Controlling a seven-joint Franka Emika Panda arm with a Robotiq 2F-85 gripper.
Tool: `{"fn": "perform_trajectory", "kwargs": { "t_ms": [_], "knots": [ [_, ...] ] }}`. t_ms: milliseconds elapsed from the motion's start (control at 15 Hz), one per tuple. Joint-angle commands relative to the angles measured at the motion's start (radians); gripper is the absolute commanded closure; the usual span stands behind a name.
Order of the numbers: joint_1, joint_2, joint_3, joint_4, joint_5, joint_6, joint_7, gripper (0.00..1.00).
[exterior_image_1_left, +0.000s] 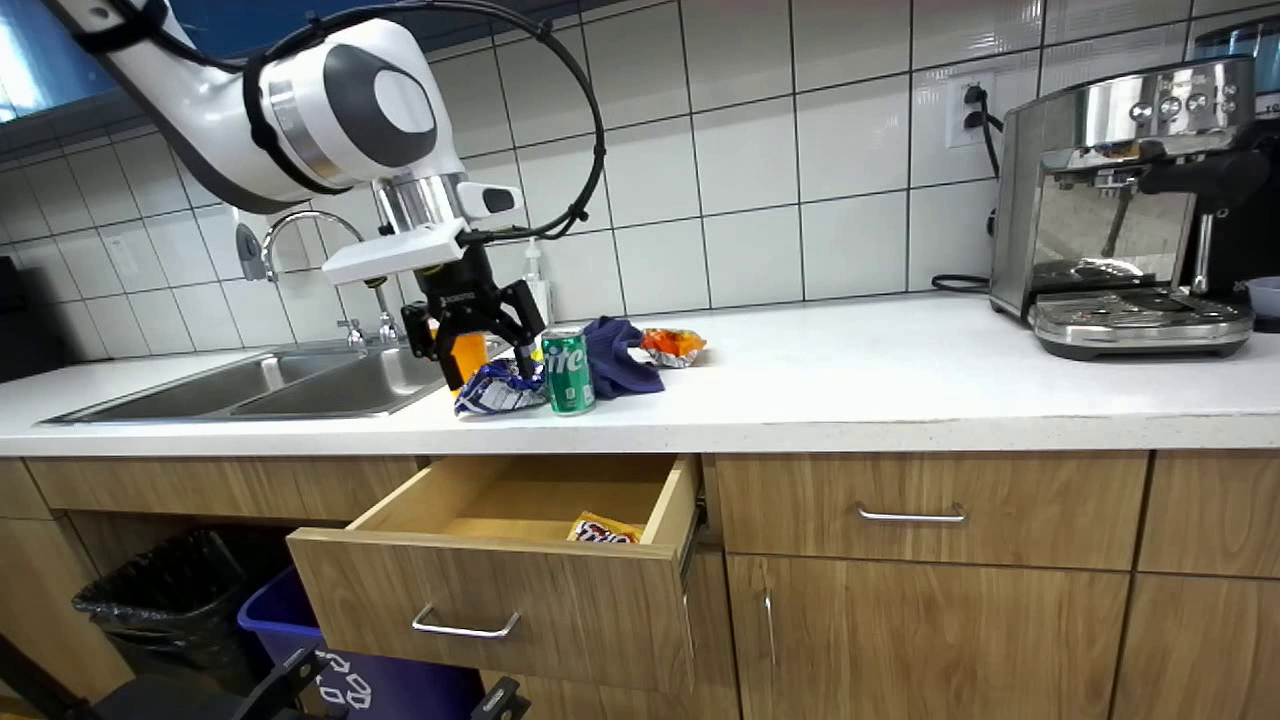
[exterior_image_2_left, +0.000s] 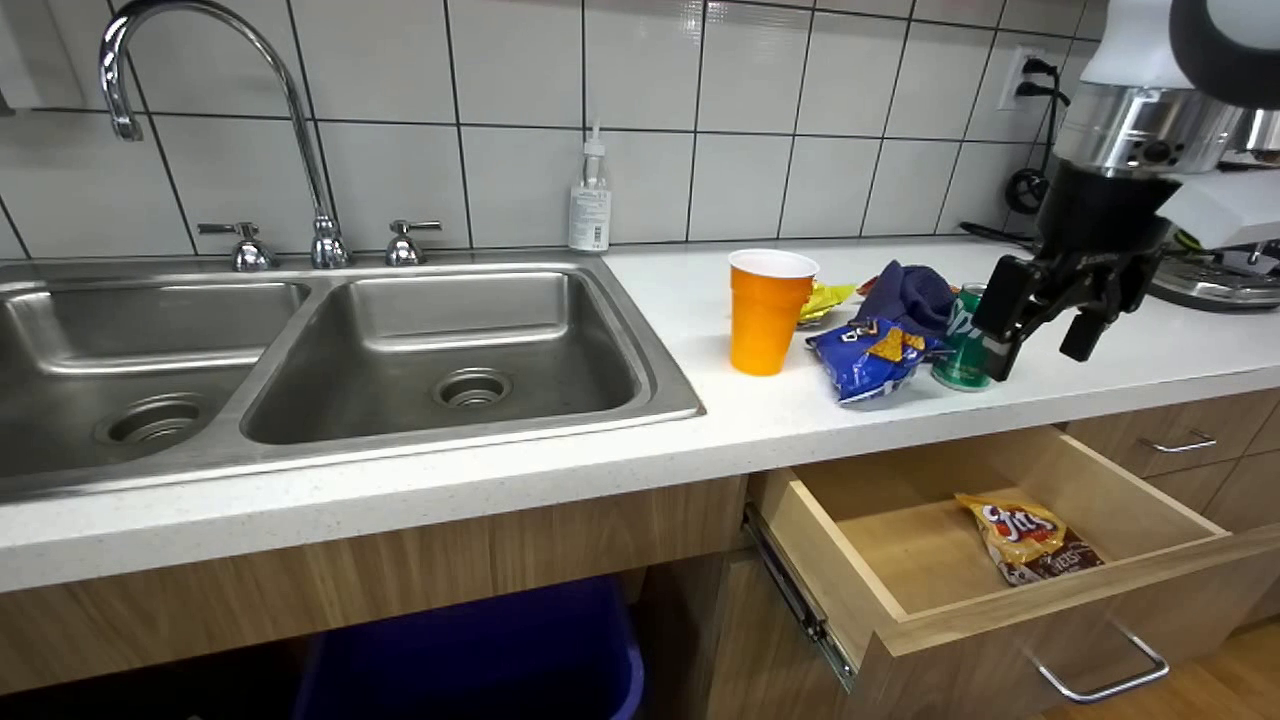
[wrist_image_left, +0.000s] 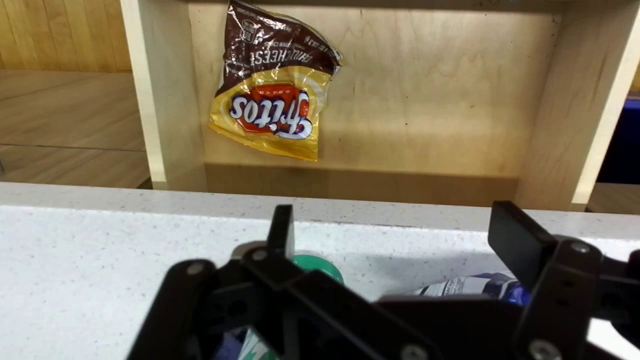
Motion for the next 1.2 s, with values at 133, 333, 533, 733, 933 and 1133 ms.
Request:
{"fn": "perform_trajectory", "kwargs": {
  "t_ms": [133, 333, 533, 733, 933, 1133],
  "knots": [
    [0.020, -0.030, 0.018, 0.004, 0.055, -0.023, -0.092, 0.00],
    [0.024, -0.032, 0.020, 0.010, 0.058, -0.036, -0.094, 0.00],
    [0.017, -0.008, 0.022, 0.005, 0.035, -0.002, -0.061, 0.00],
    [0.017, -0.008, 0.022, 0.005, 0.035, -0.002, -0.061, 0.00],
    [0.017, -0.008, 0.022, 0.005, 0.035, -0.002, -0.062, 0.00],
    [0.020, -0.017, 0.019, 0.009, 0.048, 0.010, -0.085, 0.00]
  ]
}}
